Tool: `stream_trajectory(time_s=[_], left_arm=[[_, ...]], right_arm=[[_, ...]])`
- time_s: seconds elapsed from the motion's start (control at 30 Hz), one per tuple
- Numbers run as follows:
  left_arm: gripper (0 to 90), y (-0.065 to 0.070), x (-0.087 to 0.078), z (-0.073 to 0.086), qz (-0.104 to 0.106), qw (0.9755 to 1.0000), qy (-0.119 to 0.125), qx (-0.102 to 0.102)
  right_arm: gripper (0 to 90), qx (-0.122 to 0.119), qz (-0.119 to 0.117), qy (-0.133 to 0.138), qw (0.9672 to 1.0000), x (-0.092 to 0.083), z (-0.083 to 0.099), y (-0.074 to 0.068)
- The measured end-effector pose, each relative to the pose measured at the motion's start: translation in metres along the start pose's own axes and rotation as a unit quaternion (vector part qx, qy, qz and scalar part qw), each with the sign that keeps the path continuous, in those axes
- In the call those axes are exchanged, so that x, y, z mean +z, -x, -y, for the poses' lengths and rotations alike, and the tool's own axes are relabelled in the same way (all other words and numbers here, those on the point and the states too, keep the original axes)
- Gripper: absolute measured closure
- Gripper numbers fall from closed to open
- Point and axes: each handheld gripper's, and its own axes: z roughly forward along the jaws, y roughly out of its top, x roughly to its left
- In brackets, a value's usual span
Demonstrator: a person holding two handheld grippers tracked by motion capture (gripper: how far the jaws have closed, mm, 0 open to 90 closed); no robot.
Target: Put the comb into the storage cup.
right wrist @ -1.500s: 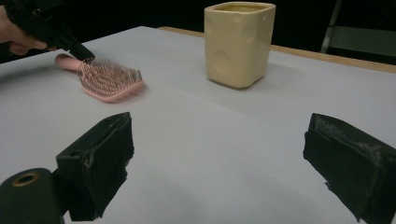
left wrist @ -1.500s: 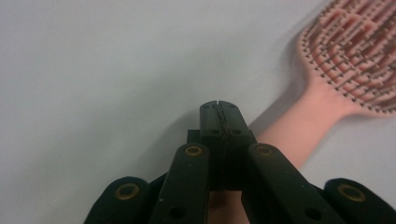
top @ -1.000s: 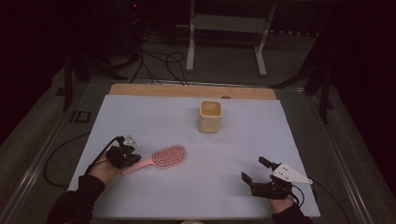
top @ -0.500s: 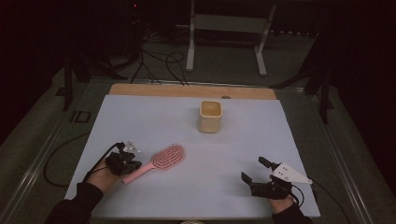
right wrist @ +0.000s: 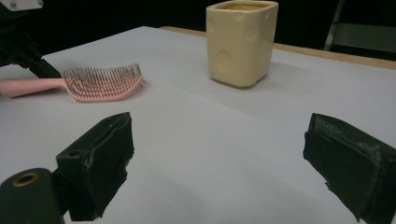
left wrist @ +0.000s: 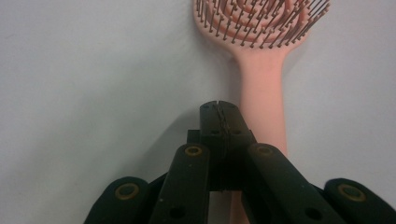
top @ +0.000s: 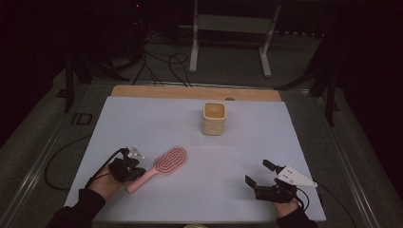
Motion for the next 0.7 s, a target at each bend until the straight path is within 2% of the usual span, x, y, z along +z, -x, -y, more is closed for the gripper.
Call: stream_trajectory(time_s=[0.2,0.43,0.57,0.7], left_arm=[[90.0,0.008,0.0,0.001,0.012,0.9999,-0.001,0.008],[90.0,0.012,-0.001,0.001,0.025,0.9996,-0.01,0.002],[90.0,0.013,0.0,0.001,0.028,0.9995,-0.012,-0.005],[90.0,0.012,-0.001,0.001,0.019,0.9996,-0.013,-0.014]], right_arm=[[8.1,-0.001,0.0,-0.001,1.0,0.0,0.0,0.0],[8.1,-0.002,-0.001,0.0,1.0,0.001,0.0,0.0],[8.1,-0.001,-0.001,-0.001,1.0,0.001,0.0,0.0],[8.1,0.0,-0.001,-0.003,1.0,0.001,0.0,0.0]])
